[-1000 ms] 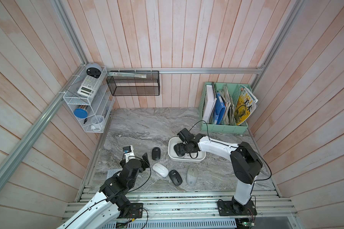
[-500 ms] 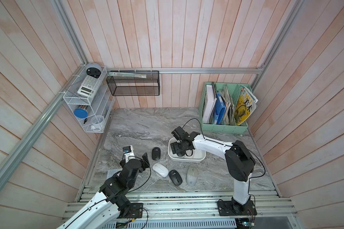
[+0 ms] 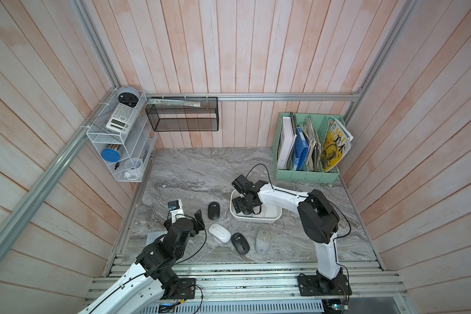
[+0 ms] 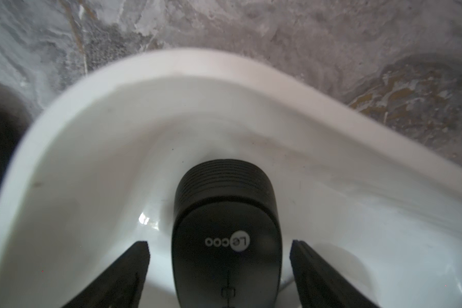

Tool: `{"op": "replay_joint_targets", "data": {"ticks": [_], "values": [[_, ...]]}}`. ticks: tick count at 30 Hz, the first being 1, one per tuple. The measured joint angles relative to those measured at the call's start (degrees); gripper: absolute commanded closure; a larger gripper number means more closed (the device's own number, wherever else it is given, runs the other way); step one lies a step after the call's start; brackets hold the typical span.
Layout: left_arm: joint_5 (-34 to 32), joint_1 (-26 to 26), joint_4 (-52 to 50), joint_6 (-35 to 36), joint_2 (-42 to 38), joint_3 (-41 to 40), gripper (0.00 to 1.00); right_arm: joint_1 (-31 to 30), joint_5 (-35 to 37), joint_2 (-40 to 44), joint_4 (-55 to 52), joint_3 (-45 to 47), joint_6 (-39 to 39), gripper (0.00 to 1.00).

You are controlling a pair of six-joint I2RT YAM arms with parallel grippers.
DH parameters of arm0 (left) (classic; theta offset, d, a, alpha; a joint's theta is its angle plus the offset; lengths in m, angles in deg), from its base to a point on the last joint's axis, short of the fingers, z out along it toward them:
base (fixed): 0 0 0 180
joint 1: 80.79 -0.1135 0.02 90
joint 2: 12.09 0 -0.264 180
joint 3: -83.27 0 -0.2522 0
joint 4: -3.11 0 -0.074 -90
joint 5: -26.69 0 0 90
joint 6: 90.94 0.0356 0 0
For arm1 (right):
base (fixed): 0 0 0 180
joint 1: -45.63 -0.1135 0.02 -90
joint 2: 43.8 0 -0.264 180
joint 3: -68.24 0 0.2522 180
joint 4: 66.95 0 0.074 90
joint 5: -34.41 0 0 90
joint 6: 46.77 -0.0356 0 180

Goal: Take out the mouse from the storage box
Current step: Pick up the mouse from the storage box.

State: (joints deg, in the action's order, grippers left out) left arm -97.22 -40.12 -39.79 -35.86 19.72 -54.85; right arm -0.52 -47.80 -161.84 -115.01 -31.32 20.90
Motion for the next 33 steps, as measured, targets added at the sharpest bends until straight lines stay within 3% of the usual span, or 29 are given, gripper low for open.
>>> {"op": "replay_joint_targets", "data": {"ticks": [5,17,26,33], "values": [[-0.3,0.0,0.0,0.0,0.0,0.0,0.0,0.4,0.0,-0.8,0.0,0.0,0.1,0.13],[-0.7,0.0,0.0,0.0,0.4,0.0,0.0,0.5,-0.7,-1.3,0.0,0.0,1.1,0.34],[-0.9,0.0,0.0,0.0,0.6,0.0,0.0,0.5,-0.7,-0.7,-0.3,0.0,1.2,0.37],[-1.1,0.0,0.0,0.0,1.1,0.0,0.0,0.5,-0.6,4.6,-1.2,0.0,1.2,0.37]]}}
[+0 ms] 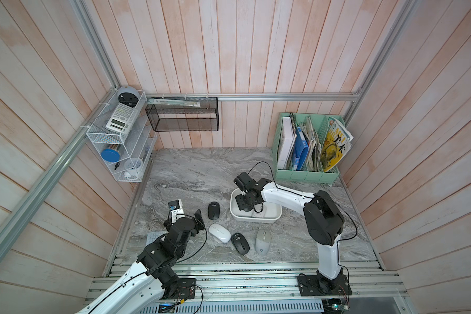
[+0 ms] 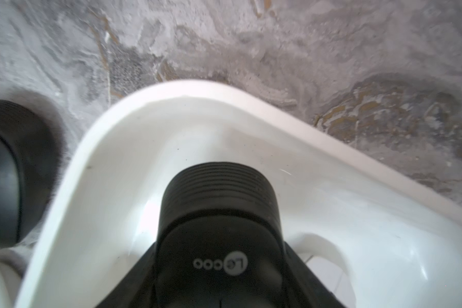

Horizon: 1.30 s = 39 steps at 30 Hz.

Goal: Take out the mouse from the storage box
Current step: Pick up the mouse from the storage box, then place the mouse at the center of the board.

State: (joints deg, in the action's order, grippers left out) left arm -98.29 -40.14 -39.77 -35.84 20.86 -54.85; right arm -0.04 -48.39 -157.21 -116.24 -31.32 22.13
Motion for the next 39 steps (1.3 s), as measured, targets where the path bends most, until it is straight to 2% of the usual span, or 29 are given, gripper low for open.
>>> {"op": "replay_joint_targets", "data": {"ticks": [5,12,20,29,39], "values": [[0.0,0.0,0.0,0.0,0.0,0.0,0.0,0.0,0.8,5.3,-1.7,0.2,0.2,0.37],[0.0,0.0,0.0,0.0,0.1,0.0,0.0,0.0,3.9,16.9,-3.6,4.0,0.3,0.37],[0.0,0.0,0.0,0.0,0.1,0.0,0.0,0.9,11.6,31.6,-1.0,17.9,-2.0,0.37],[-0.5,0.0,0.0,0.0,0.3,0.0,0.0,12.5,12.1,44.1,0.7,28.2,-3.9,0.37],[-1.3,0.0,0.1,0.0,0.4,0.0,0.0,24.9,6.3,45.9,3.0,37.7,-6.4,0.37]]}}
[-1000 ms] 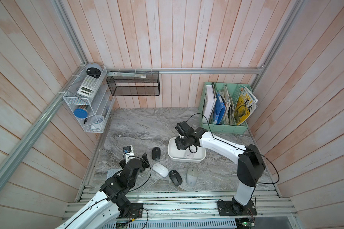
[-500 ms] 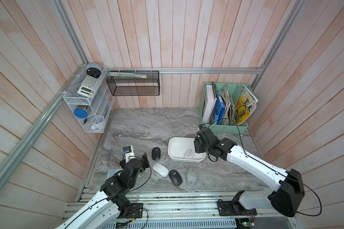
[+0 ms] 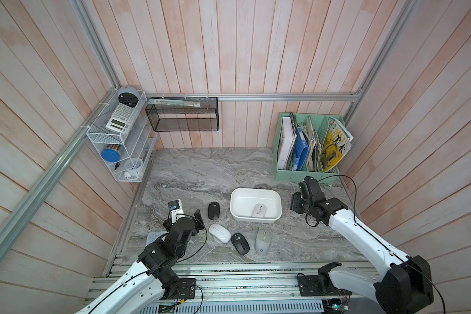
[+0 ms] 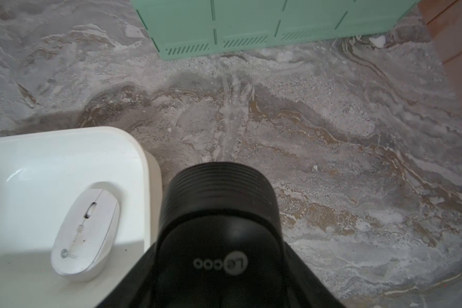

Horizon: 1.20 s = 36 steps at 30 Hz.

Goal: Take out the mouse from the storage box
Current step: Place the mouse at the center of the board.

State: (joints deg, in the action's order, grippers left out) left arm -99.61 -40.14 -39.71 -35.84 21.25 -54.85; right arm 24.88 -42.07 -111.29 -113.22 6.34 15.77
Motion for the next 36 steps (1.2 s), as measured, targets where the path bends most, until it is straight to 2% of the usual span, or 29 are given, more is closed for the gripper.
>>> {"op": "replay_joint_targets", "data": {"ticks": [14,22,32,36], "values": [[0.0,0.0,0.7,0.2,1.2,0.0,0.0,2.2,-4.1,-10.1,5.0,2.3,-2.5,0.36],[-0.1,0.0,1.0,0.5,1.7,0.0,0.0,2.2,-9.7,-20.1,5.6,0.5,-1.6,0.35],[-0.2,0.0,1.9,0.9,2.4,0.0,0.0,2.2,-11.7,-21.0,6.2,0.5,-1.2,0.16],[-0.2,0.0,2.1,0.9,3.1,0.0,0.0,2.2,-11.7,-19.7,5.9,0.5,-1.2,0.13]]}}
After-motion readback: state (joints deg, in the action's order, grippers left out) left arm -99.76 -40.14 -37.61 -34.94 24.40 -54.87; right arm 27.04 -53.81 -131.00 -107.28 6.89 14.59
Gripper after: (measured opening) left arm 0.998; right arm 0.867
